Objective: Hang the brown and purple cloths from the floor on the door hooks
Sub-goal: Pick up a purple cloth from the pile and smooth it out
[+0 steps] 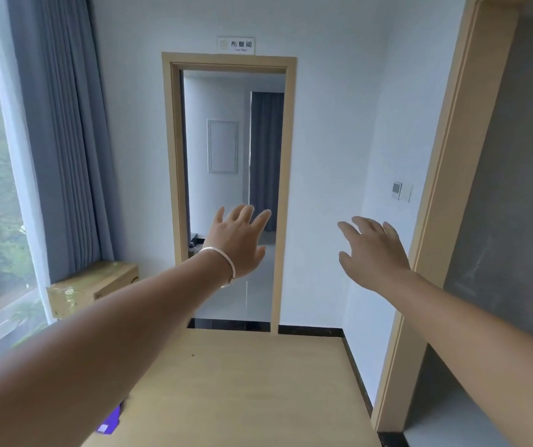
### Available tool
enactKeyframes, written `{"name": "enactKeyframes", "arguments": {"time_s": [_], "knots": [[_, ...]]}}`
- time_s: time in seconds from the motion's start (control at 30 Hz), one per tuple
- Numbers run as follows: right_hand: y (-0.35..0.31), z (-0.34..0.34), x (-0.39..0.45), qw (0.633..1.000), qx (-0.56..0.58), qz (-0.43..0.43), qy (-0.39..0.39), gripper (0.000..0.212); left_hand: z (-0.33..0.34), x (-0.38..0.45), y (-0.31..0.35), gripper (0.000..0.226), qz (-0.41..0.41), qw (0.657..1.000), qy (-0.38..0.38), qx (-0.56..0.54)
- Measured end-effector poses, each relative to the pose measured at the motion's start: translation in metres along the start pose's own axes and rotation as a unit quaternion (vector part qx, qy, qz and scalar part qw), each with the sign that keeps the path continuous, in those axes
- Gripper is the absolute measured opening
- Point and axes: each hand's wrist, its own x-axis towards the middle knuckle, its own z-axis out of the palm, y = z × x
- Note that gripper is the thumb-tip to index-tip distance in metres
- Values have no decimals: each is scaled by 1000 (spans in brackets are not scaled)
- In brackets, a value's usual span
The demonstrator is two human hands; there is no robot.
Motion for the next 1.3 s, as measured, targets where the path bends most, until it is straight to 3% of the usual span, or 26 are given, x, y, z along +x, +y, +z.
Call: {"name": "enactKeyframes", "arguments": {"time_s": [0.43,1.0,1.3], "knots": [[39,101,118,1000,-13,3,-22,58,104,125,-4,68,7,1000,-21,4],[193,240,303,1000,6,-14,-6,58,228,350,71,64,2,998,-51,22],[204,321,391,1000,18,-18,-15,58,322,429,66,62,9,998,-56,13]]}}
